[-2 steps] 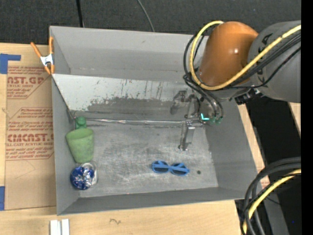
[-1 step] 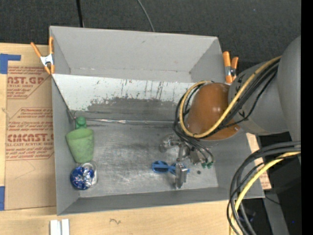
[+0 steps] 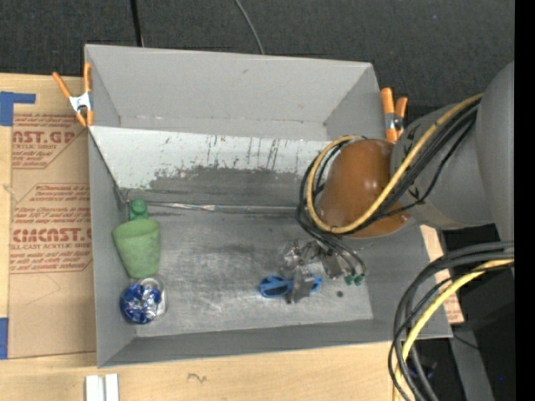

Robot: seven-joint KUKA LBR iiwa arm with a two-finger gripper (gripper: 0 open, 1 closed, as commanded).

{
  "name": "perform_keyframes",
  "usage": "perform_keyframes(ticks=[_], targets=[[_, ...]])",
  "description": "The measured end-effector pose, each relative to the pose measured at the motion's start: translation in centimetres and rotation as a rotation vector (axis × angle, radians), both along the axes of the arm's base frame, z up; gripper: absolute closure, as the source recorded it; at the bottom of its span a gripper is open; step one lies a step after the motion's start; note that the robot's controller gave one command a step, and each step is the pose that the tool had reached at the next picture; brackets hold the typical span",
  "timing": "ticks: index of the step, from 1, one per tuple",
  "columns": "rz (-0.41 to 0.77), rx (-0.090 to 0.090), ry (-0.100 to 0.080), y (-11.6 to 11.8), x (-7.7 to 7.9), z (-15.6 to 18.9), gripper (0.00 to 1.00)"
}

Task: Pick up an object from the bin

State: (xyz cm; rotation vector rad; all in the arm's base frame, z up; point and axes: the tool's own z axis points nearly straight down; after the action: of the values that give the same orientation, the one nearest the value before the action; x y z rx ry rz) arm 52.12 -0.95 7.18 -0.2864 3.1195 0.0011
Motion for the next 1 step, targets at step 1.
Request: perform_keyframes(ticks=[1], targets=[[0.366, -0.004, 0.000, 0.00, 2.04, 13.45, 1.00]])
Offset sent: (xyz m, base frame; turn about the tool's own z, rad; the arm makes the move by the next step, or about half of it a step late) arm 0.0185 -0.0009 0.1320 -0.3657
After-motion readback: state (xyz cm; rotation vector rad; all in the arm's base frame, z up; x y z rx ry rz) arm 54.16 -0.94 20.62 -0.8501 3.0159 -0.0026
